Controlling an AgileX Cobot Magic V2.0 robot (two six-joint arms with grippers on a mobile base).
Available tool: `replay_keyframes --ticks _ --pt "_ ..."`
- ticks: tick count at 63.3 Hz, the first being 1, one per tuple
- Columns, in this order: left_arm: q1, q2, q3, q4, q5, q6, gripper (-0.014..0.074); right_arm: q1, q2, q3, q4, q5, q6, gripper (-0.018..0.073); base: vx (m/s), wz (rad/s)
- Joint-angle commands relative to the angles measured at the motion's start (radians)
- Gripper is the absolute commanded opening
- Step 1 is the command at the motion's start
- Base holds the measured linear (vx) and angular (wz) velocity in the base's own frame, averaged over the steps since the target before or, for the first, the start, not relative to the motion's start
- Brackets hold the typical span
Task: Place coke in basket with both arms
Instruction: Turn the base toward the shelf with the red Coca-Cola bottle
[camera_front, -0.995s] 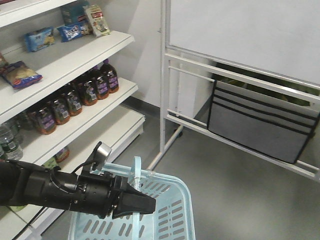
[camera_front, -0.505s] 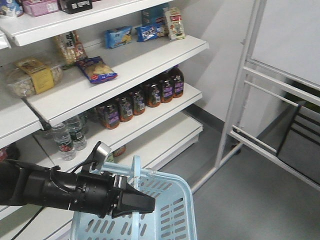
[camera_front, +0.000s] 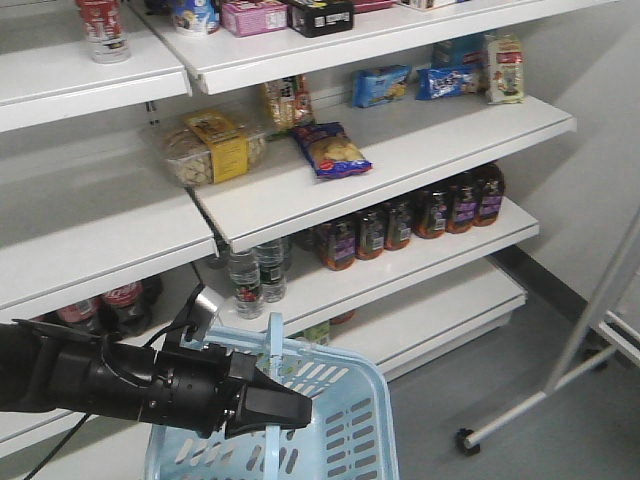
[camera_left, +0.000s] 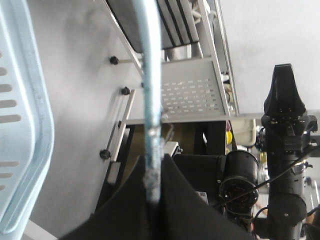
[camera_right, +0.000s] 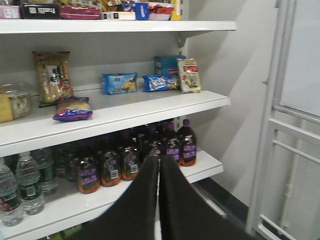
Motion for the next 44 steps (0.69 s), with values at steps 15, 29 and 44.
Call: replay_keyframes --ticks 15,29,44 --pt "-0.004 -0.052 -0.019 -0.094 0.081 0.009 -0.0006 -0.003 -0.018 0.01 -0.008 -0.071 -0.005 -0.0008 0.1 0.47" --pt "-0.004 -0.052 -0.019 -0.094 0.081 0.009 -0.0006 -0.003 -0.018 0.01 -0.008 -0.071 -0.005 -0.0008 0.09 0.44" --pt "-0.004 -0.052 -0.019 -0.094 0.081 0.009 -0.0006 -0.003 -0.018 0.01 -0.008 -0.071 -0.005 -0.0008 0.1 0.46"
